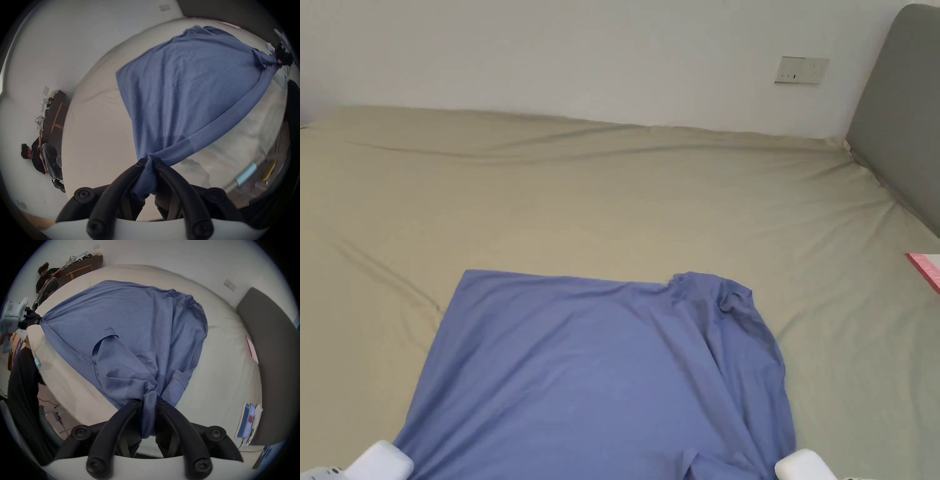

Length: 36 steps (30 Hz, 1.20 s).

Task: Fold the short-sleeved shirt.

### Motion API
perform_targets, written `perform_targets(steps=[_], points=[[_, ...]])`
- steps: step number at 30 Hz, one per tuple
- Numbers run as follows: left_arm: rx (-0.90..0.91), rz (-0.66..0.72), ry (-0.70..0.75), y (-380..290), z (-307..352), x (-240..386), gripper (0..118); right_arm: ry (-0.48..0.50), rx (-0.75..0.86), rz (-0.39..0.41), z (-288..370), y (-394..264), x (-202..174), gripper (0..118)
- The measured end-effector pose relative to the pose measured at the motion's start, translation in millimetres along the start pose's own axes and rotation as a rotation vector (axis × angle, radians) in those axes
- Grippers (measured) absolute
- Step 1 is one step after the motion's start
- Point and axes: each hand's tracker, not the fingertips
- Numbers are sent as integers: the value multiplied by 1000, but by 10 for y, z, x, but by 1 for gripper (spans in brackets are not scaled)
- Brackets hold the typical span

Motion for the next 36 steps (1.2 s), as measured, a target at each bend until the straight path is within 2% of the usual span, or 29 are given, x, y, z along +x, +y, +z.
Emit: perform_targets(steps=[5,10,11,12,13,14,15,16,17,18,19,21,24,28,30,32,34,35,36], points=[[-47,-35,-62,-231,41,188,6,27,-75,-46,123,-238,-15,16],[-68,6,-84,-336,-115,304,6,53,-123,-105,-114,-436,-48,18],[-63,14,-79,-330,-131,305,7,49,-111,-125,-144,-440,-44,25],[-49,37,-70,-305,-132,284,9,48,-89,-166,-160,-438,-25,43],[-29,84,-74,-279,-133,275,9,37,-86,-191,-157,-418,6,43],[-5,123,-82,-247,-110,236,11,26,-86,-203,-138,-394,36,51],[25,175,-97,-203,-65,193,21,-10,-73,-209,-85,-350,76,70],[62,222,-141,-152,-20,137,45,-10,-32,-216,1,-293,109,90],[107,247,-166,-86,49,87,77,-8,7,-224,96,-229,146,100],[169,279,-174,-25,138,27,108,-2,53,-233,225,-137,210,100],[234,311,-160,53,253,-41,117,-2,108,-242,367,-27,253,100],[328,359,-123,257,490,-192,116,-33,250,-255,686,207,291,100],[545,453,-32,579,996,-376,116,-77,485,-230,1243,595,273,100],[803,548,46,998,1680,-525,115,-172,721,-219,1922,1101,81,100],[890,568,90,1161,1960,-537,114,-183,828,-211,2163,1269,-48,100],[943,558,147,1291,2183,-498,109,-240,889,-194,2339,1402,-213,99],[1014,523,183,1387,2331,-438,82,-284,959,-148,2423,1495,-377,93],[1036,510,198,1417,2383,-402,63,-307,978,-126,2436,1518,-443,78],[1043,504,229,1453,2425,-352,37,-329,992,-99,2449,1546,-525,58]])
